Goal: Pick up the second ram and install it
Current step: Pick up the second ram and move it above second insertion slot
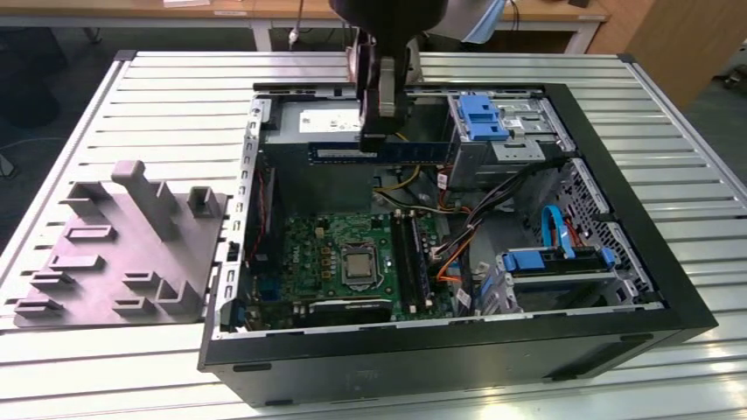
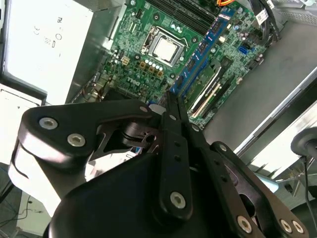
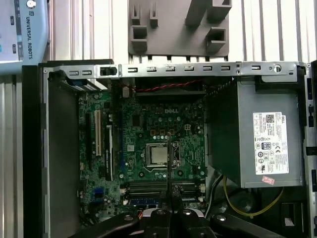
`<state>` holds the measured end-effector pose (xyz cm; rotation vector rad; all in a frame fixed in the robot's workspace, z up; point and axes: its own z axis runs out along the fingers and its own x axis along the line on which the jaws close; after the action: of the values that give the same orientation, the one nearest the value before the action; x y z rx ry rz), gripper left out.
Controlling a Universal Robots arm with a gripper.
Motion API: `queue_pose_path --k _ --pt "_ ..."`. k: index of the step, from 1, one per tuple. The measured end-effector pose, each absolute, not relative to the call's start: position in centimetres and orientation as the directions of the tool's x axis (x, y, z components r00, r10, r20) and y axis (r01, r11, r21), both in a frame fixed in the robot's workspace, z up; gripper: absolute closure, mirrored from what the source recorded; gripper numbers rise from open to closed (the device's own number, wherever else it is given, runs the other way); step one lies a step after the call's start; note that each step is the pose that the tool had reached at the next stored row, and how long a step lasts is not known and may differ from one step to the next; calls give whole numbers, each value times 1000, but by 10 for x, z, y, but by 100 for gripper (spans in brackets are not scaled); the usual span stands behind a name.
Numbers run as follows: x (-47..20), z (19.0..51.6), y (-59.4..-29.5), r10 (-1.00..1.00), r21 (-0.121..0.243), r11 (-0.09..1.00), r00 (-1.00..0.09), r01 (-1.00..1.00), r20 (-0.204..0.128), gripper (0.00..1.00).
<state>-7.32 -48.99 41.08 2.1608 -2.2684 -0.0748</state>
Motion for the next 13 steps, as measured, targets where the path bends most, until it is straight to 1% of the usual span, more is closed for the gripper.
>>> queue_pose_path --k 13 --pt "-76 389 -490 -998 41 47 -49 -998 -41 88"
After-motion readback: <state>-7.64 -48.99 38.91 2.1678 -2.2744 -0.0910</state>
